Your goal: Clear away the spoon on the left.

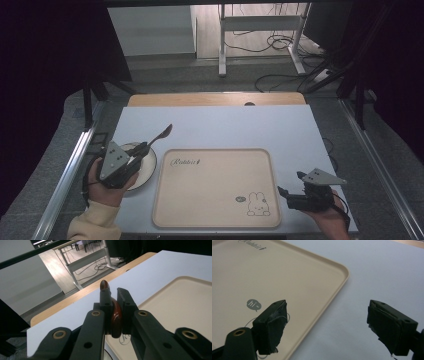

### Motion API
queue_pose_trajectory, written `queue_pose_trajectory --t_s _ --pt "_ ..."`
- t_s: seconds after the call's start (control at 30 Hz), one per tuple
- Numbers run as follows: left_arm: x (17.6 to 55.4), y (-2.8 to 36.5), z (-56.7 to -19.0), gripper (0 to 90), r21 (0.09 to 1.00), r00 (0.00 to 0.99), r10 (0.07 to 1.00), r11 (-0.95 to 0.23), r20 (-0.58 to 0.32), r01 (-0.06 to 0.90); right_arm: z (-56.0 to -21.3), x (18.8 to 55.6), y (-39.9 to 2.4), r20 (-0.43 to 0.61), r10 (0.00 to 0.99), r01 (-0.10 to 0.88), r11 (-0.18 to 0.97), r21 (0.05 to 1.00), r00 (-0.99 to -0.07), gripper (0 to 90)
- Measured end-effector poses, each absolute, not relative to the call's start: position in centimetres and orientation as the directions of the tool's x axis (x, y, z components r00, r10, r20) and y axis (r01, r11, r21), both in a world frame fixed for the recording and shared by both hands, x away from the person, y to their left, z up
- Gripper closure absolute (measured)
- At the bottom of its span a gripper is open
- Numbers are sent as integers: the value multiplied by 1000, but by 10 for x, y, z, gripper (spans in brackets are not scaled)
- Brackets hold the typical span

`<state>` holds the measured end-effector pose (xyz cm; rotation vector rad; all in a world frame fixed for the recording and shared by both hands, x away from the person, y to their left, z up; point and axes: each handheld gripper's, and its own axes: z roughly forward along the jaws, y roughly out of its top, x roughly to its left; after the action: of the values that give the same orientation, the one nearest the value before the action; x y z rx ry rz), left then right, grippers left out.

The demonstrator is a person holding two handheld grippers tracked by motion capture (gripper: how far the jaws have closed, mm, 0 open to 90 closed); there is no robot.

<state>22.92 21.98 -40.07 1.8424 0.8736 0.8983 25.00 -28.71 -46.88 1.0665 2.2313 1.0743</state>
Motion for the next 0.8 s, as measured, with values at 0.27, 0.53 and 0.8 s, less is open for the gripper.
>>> queue_pose_trajectory --t_s 0.27,0.53,0.8 --pt "234 209 -403 845 904 512 828 -376 229 203 -469 250 -287 -57 793 451 402 797 -606 168" --pt "237 201 -408 845 897 530 816 -389 230 210 -469 250 -288 -54 797 451 394 801 -601 169" --pt "239 193 -415 845 888 544 807 -403 229 222 -469 250 -287 -56 795 450 398 799 -604 168"
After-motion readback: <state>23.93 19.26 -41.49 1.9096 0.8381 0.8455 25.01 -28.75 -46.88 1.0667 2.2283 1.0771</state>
